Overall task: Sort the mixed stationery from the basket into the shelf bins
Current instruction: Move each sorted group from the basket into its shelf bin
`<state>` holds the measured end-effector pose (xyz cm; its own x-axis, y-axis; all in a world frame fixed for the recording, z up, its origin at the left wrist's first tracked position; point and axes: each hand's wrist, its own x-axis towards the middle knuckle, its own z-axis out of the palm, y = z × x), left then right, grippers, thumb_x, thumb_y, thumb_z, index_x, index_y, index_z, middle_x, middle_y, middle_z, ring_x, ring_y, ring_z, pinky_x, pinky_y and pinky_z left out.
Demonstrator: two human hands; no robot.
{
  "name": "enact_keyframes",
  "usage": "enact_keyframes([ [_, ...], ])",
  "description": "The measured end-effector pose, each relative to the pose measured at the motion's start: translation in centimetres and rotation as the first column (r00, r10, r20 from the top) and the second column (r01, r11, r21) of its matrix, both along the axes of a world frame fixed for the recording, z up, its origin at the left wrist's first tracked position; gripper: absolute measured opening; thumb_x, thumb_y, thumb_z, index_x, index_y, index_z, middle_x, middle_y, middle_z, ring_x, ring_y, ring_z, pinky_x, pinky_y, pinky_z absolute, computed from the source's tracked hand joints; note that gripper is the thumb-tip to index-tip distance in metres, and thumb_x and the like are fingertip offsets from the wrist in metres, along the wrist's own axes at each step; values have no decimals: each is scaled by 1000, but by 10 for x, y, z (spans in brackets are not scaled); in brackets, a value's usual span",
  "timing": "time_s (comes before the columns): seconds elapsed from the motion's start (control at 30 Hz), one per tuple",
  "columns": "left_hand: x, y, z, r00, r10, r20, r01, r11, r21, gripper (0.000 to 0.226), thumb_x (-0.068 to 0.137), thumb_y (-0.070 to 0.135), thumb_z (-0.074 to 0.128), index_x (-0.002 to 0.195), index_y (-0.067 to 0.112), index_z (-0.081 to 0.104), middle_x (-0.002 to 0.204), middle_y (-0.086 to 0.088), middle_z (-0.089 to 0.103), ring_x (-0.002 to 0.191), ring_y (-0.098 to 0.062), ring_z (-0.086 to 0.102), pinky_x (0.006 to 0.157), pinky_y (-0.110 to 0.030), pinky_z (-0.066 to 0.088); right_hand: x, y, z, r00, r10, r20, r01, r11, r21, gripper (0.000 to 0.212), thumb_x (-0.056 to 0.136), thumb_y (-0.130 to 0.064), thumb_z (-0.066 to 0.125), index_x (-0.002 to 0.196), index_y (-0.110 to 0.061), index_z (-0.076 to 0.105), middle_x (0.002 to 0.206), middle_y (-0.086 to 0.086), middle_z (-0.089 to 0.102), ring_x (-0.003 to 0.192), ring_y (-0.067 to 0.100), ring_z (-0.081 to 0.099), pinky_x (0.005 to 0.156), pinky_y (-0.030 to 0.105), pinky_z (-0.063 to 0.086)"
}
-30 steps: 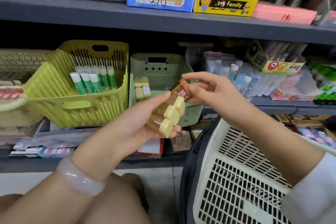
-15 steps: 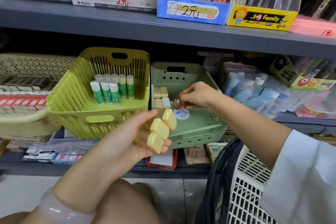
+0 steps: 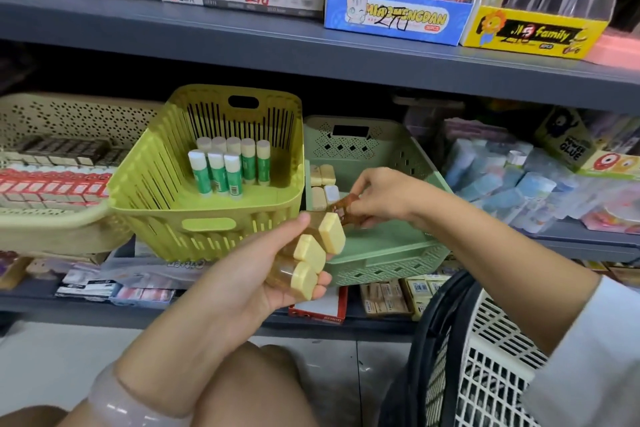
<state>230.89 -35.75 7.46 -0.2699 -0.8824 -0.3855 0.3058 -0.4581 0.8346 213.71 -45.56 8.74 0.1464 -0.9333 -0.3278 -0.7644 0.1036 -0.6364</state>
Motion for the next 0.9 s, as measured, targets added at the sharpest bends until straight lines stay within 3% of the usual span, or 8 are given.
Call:
enact_keyframes([
  [0.2, -2, 0, -2, 1000, 4, 6, -4, 1000, 14, 22, 65, 35, 64, 67, 17, 76, 74, -14, 72, 54, -22, 66, 48, -29, 54, 20, 5, -6, 985, 89, -146, -93, 995, -22, 11, 80, -14, 66, 81, -7, 58, 82, 10, 67, 71, 21, 66, 71, 32, 56],
  [0.27, -2, 0, -2, 1000, 10, 8, -10, 1000, 26, 26, 65, 35, 65, 69, 11, 76, 74, -15, 72, 54, -22, 66, 47, -28, 54, 25, 4, -10, 969, 107, -221, -115, 993, -26, 18, 80, -18, 65, 89, -3, 61, 86, 11, 65, 69, 18, 60, 60, 26, 49],
  [0.37, -1, 0, -1, 1000, 25, 7, -26, 998, 52, 32, 64, 33, 66, 81, 7, 72, 74, -16, 71, 53, -23, 65, 46, -29, 53, 26, 4, -14, 959, 127, -252, -148, 987, -68, 17, 81, -24, 65, 78, -10, 57, 83, 6, 58, 70, 16, 48, 52, 21, 35],
  [0.47, -1, 1, 0, 1000, 26, 6, -27, 998, 62, 36, 64, 32, 66, 88, 6, 68, 73, -16, 71, 53, -23, 65, 46, -29, 54, 20, 5, -17, 980, 130, -150, -140, 989, -57, 24, 84, -22, 64, 65, -17, 50, 69, -4, 53, 60, 5, 46, 52, 17, 37],
  [0.6, -1, 1, 2, 999, 33, -16, -32, 998, 60, 31, 66, 32, 65, 83, 6, 70, 76, -17, 72, 53, -22, 65, 46, -29, 54, 8, 15, -5, 977, 78, 200, -70, 997, -45, 16, 92, -21, 55, 84, -7, 56, 75, 1, 61, 61, 7, 61, 63, 18, 55],
  [0.7, -2, 2, 4, 999, 36, -25, -34, 998, 61, 29, 75, 31, 63, 88, 6, 69, 76, -15, 72, 52, -21, 64, 47, -27, 54, -4, 29, 13, 883, 234, 408, -228, 972, -65, 21, 93, -28, 52, 92, -9, 60, 83, 0, 66, 72, 8, 65, 68, 22, 55],
  [0.8, -2, 3, 7, 997, 67, -44, -65, 996, 54, 24, 82, 29, 61, 88, 7, 67, 70, -12, 71, 51, -21, 64, 47, -28, 55, -5, 45, 21, 824, 396, 405, -398, 913, -83, 23, 86, -28, 57, 103, -13, 60, 95, -1, 65, 83, 8, 64, 75, 23, 54],
  [0.9, -3, 5, 8, 993, 81, -90, -79, 997, 27, 29, 72, 30, 64, 89, 7, 65, 63, -10, 67, 52, -21, 64, 48, -28, 55, -1, 52, 20, 850, 356, 389, -352, 932, -84, 38, 76, -41, 58, 105, -17, 57, 96, -4, 62, 80, 7, 64, 75, 25, 54],
])
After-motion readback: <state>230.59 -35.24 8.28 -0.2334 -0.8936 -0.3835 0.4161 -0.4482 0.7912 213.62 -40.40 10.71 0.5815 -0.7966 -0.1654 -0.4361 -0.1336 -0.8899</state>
